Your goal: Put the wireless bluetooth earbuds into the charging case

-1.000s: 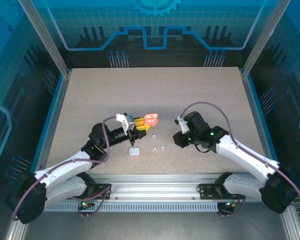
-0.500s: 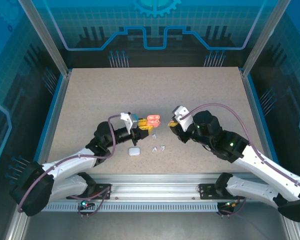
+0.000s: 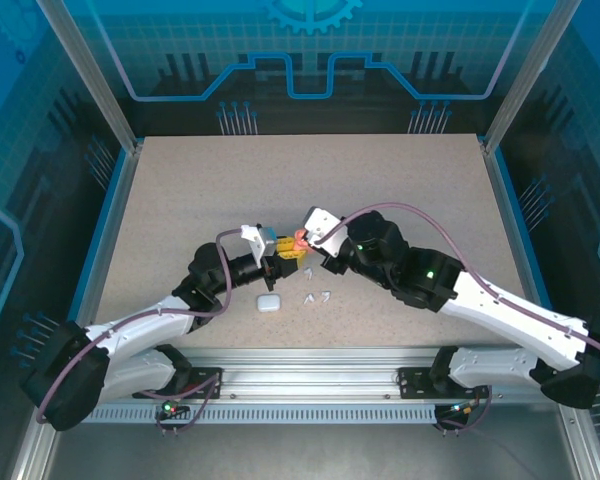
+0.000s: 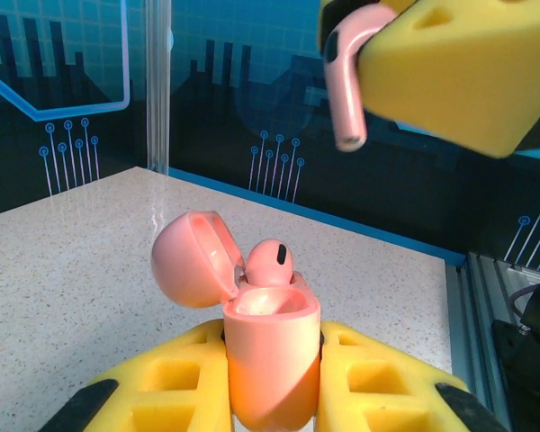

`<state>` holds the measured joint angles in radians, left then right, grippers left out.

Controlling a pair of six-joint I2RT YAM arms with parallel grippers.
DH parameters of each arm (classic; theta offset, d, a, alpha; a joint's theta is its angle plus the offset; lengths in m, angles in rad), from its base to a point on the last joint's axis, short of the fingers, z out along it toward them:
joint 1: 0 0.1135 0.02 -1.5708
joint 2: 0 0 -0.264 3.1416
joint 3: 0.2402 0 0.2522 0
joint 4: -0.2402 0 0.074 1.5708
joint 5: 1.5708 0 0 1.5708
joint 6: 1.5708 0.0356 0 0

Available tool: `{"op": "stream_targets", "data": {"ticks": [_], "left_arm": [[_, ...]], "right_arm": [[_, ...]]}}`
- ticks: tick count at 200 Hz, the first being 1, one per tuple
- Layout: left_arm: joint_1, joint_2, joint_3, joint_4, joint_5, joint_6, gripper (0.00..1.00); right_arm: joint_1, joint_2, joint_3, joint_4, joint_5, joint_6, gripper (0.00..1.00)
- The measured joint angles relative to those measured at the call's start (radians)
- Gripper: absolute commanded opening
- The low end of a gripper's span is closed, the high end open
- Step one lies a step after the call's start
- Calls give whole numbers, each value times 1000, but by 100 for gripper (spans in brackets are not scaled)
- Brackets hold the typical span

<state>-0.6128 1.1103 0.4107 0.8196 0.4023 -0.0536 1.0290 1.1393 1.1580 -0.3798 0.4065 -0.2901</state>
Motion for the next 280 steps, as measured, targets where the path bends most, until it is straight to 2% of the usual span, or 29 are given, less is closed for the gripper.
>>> {"op": "stream_targets", "data": {"ticks": [202, 280], "left_arm": [[0, 0, 0, 1, 6, 0, 0], [-1, 0, 0, 0, 13, 0, 0]], "right_arm": [[5, 80, -7, -1, 8, 10, 20], [4, 81, -12, -13, -41, 47, 21]]}}
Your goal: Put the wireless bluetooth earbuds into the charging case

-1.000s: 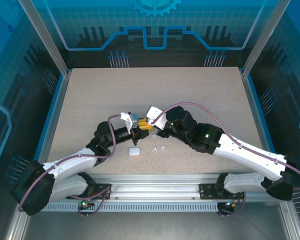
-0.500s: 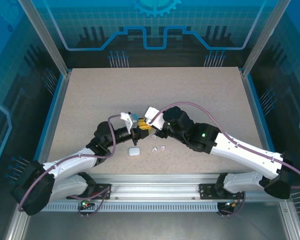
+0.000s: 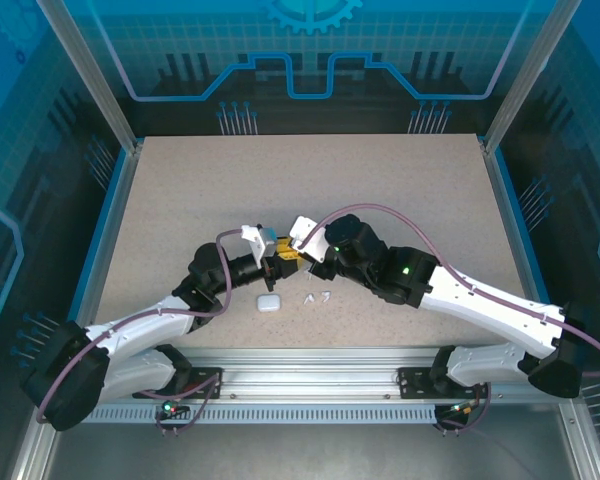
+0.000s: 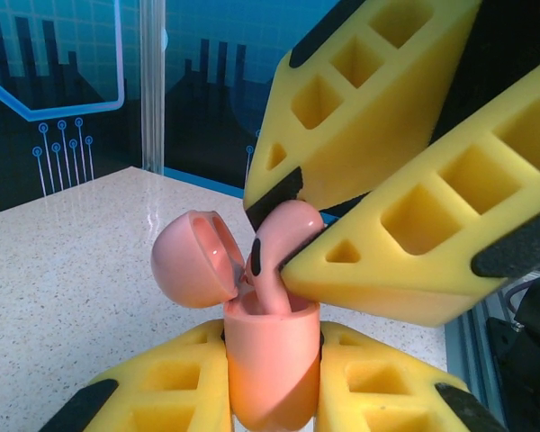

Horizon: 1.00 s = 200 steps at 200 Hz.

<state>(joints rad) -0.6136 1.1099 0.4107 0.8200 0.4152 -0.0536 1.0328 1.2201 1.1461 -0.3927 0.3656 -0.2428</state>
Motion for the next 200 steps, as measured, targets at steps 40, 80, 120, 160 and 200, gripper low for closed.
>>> {"op": "stream_targets", "data": {"ticks": [40, 80, 120, 160, 200], "left_arm": [[0, 0, 0, -1, 0, 0, 0], [0, 0, 0, -4, 0, 0, 0], [0, -6, 0, 0, 0, 0, 0], [0, -8, 0, 1, 0, 0, 0], [0, -8, 0, 6, 0, 0, 0]], "right_arm": [[-13, 0, 0, -2, -26, 21, 24], [-28, -1, 2, -8, -54, 42, 31], [-53, -24, 7, -25, -113, 69, 43], [-92, -72, 25, -50, -186, 111, 56], [-166, -149, 34, -57, -269, 191, 76]]}}
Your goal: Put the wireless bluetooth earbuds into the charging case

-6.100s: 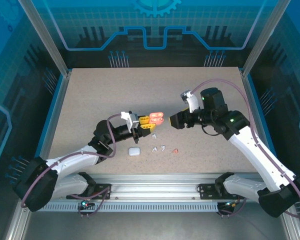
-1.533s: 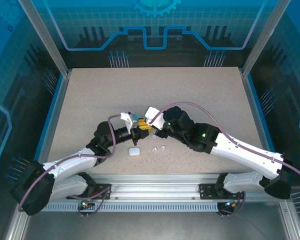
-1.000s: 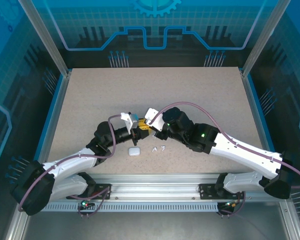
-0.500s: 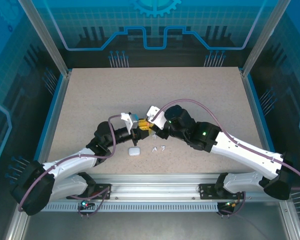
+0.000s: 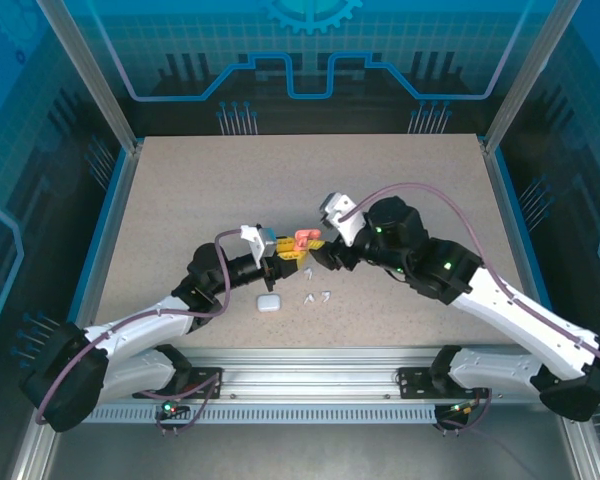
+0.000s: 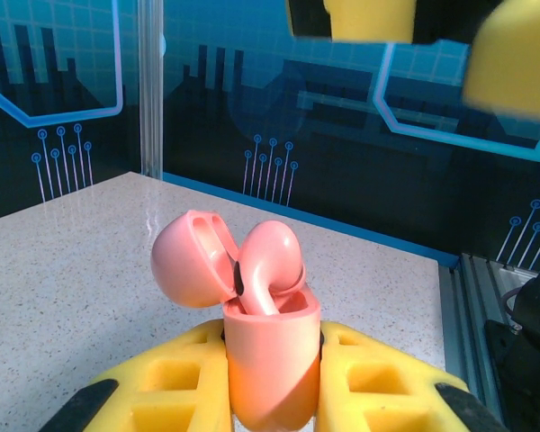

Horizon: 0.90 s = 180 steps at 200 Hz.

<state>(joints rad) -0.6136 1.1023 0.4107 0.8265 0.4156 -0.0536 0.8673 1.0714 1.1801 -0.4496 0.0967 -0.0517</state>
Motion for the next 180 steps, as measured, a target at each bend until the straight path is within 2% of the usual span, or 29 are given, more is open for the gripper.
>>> {"op": "stream_targets", "data": {"ticks": [24, 52, 80, 114, 131, 148, 180], "left_arm": [[0, 0, 0, 26, 0, -1, 0], [0, 0, 0, 55, 0, -17, 0], [0, 0, 0, 84, 11, -26, 0], [0, 15, 0, 127, 27, -27, 0], [0, 26, 0, 153, 29, -27, 0], [0, 33, 0, 167, 35, -27, 0], [0, 47, 2, 185, 42, -27, 0]], "right_arm": [[-100, -38, -3, -1, -98, 65, 85], [-226, -64, -55, 25, -267, 161, 77], [-236, -32, -58, 18, -341, 219, 79], [-245, 23, -43, -5, -349, 255, 93], [-283, 29, -43, 6, -409, 298, 99], [-319, 35, -43, 32, -480, 335, 100], [-325, 87, -43, 51, -605, 386, 97]]}}
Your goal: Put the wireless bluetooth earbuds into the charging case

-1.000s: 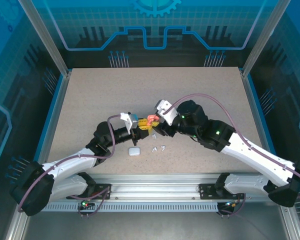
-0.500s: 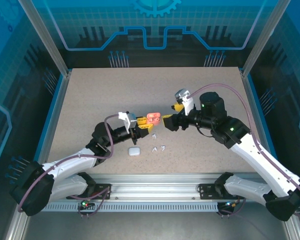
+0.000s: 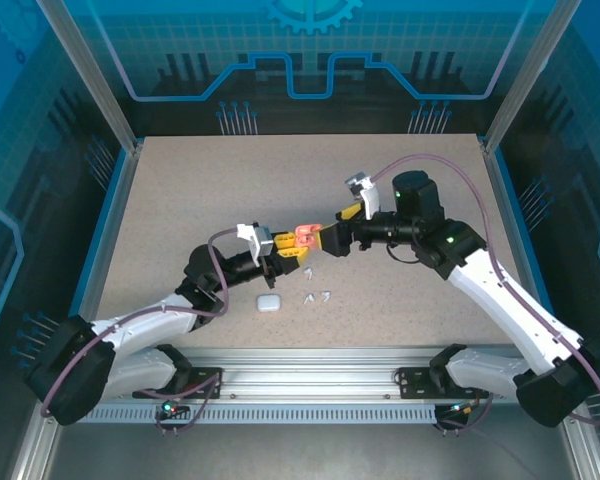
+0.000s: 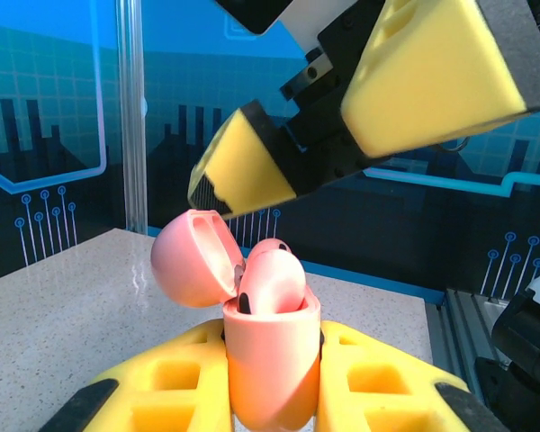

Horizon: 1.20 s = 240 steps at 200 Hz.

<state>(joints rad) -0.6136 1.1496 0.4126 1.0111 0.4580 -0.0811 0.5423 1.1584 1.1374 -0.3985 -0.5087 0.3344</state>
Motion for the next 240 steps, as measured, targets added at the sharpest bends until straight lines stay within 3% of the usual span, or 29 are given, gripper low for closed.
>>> {"op": "stream_targets", "data": {"ticks": [21, 65, 113, 193, 240], "left_arm": [[0, 10, 2, 13, 3, 0, 0], [0, 21, 6, 20, 3, 0, 0], [-5, 39, 11, 51, 8, 1, 0], [-8, 47, 11, 41, 10, 0, 0], [-8, 32, 11, 21, 10, 1, 0]], "right_arm": [[1, 50, 0, 4, -69, 24, 92], [36, 108, 29, -2, -159, 28, 70], [40, 93, 44, -11, -135, -2, 62], [42, 10, 44, -30, -80, -82, 63], [40, -13, 42, -120, 6, -261, 74]]}}
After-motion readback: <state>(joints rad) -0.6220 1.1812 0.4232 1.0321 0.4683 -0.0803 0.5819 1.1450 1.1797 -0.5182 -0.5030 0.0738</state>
